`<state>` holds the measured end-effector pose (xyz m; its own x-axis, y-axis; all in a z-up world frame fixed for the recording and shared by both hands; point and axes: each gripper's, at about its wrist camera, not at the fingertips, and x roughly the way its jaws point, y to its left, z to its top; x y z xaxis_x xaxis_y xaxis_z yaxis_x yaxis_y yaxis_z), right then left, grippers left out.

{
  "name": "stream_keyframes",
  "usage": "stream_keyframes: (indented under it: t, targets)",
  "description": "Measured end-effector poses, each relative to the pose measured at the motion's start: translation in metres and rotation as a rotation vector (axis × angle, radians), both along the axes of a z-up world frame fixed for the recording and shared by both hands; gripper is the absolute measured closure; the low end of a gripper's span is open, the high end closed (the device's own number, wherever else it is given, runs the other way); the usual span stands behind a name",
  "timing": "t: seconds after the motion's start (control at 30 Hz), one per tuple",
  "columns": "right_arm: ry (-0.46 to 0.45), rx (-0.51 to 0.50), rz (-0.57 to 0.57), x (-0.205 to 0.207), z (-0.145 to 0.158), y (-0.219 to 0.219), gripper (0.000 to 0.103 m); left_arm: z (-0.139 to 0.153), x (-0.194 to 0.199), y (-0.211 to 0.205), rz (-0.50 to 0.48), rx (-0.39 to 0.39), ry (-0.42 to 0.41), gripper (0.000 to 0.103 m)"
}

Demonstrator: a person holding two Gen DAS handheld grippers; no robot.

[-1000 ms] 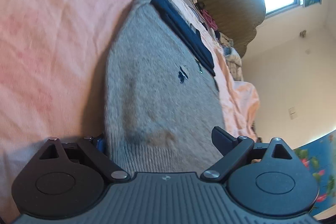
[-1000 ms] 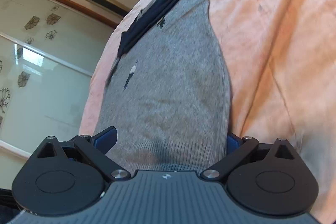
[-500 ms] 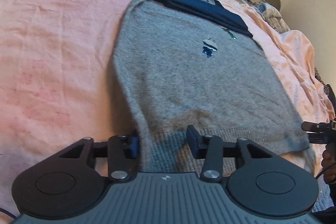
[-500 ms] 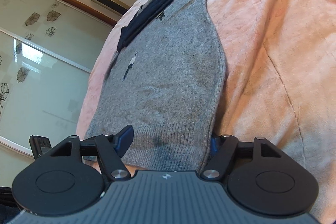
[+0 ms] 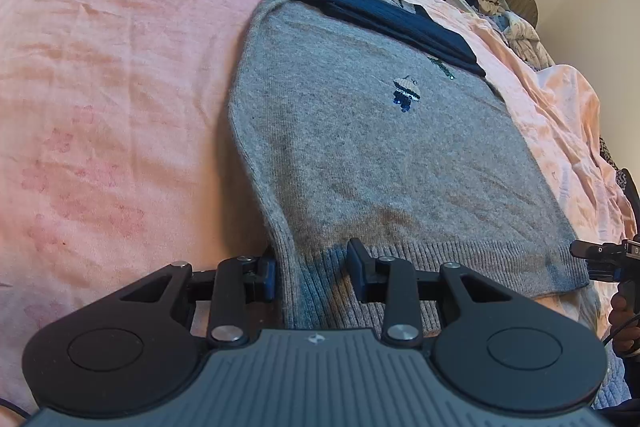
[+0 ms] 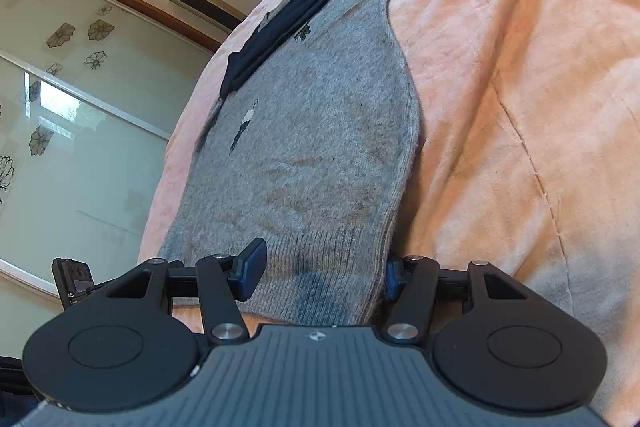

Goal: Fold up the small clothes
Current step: 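Grasp the sweater hem with the left gripper while the right gripper grasps the hem beside it, then lift the ribbed hem with both grippers, fold it toward the collar, release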

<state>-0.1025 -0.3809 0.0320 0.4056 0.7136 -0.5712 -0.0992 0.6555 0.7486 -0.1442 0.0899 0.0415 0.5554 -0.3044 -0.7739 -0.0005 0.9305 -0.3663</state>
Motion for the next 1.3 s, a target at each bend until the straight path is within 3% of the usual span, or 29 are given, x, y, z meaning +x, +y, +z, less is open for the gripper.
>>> stream_keyframes:
  t: [0.17, 0.23, 0.27, 0.33, 0.43, 0.7, 0.83, 0.87, 0.9, 0.93, 1.07, 1.2, 1.3]
  targets:
    - [0.002, 0.007, -0.005, -0.001, 0.000, 0.000, 0.044, 0.000, 0.000, 0.000, 0.000, -0.004, -0.002, 0.070]
    - [0.002, 0.008, -0.008, -0.001, -0.001, 0.000, 0.045, -0.002, 0.000, 0.005, 0.016, -0.026, 0.006, 0.080]
    - [0.002, 0.010, -0.008, -0.001, -0.001, 0.000, 0.045, -0.004, 0.002, 0.012, 0.024, -0.068, 0.028, 0.090]
    - [0.003, 0.014, -0.010, -0.002, -0.002, -0.001, 0.045, -0.014, 0.005, 0.035, 0.070, -0.222, 0.086, 0.093]
    - [0.004, 0.018, -0.011, -0.002, -0.002, -0.001, 0.045, -0.026, 0.005, 0.056, 0.110, -0.358, 0.129, 0.095]
    - [0.019, 0.052, -0.015, 0.000, -0.006, -0.005, 0.044, -0.039, 0.002, 0.061, 0.066, -0.503, 0.191, 0.095]
    - [0.025, 0.072, -0.021, 0.001, -0.005, -0.005, 0.038, -0.042, 0.001, 0.058, 0.056, -0.514, 0.206, 0.095]
    - [0.029, 0.052, -0.028, 0.000, -0.005, -0.004, 0.045, -0.042, 0.000, 0.056, 0.057, -0.508, 0.202, 0.095]
    - [0.049, 0.006, -0.027, 0.001, -0.005, -0.001, 0.083, -0.040, 0.000, 0.054, 0.055, -0.492, 0.191, 0.098]
    - [0.070, -0.034, -0.008, 0.002, -0.008, 0.002, 0.090, -0.036, -0.001, 0.052, 0.042, -0.467, 0.175, 0.098]
    - [0.032, -0.022, -0.009, -0.004, -0.004, 0.001, 0.092, -0.026, 0.000, 0.045, 0.001, -0.445, 0.140, 0.098]
    - [0.001, 0.028, -0.008, 0.001, 0.007, -0.002, 0.092, -0.020, 0.008, 0.052, -0.003, -0.498, 0.120, 0.098]
    - [-0.037, 0.077, -0.005, 0.016, 0.020, -0.002, 0.092, -0.008, 0.020, 0.058, 0.002, -0.544, 0.060, 0.098]
